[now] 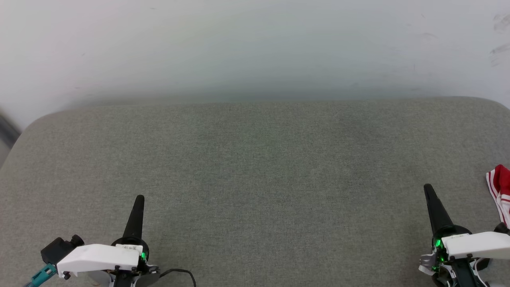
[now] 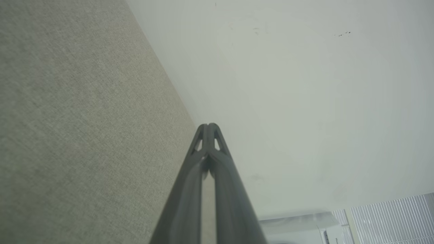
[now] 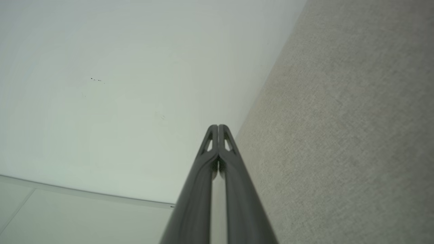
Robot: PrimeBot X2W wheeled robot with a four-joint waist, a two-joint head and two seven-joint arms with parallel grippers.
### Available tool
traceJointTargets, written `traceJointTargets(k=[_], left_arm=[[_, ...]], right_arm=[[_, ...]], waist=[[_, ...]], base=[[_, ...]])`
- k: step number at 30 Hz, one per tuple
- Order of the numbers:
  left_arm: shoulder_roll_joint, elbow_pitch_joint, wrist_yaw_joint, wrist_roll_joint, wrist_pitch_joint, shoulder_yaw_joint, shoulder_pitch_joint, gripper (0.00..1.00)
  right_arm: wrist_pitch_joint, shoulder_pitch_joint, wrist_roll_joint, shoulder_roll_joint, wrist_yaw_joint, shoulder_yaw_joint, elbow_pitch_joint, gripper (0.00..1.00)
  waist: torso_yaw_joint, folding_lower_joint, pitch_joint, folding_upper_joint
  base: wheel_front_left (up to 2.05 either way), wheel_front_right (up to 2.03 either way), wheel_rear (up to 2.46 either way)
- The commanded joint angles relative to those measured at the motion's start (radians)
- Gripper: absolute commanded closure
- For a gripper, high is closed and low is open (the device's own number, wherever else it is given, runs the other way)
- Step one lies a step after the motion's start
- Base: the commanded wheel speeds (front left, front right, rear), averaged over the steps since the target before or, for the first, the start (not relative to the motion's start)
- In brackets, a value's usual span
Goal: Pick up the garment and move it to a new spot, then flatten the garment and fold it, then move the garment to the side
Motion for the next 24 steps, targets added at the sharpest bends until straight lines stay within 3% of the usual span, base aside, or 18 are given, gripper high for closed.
traceJointTargets(k=[1,24], left_arm=[[0.003,0.001,-0.006,-0.029,0.006,0.005,-0.023,1.0],[-0.002,0.039,-0.008,-0.228,0.061,0.026,-0.048,1.0]], right_arm=[[0.006,-0.019,0.029,0.003,0.0,-0.003,-0.002,1.0],[0.048,-0.035,0.218,0.009,0.0,-0.013,0.016,1.0]], waist=[[0.0,0.0,0.0,0.0],[-0.002,0.0,-0.007,0.0]], base=[[0.0,0.0,0.0],[0.0,0.0,0.0]])
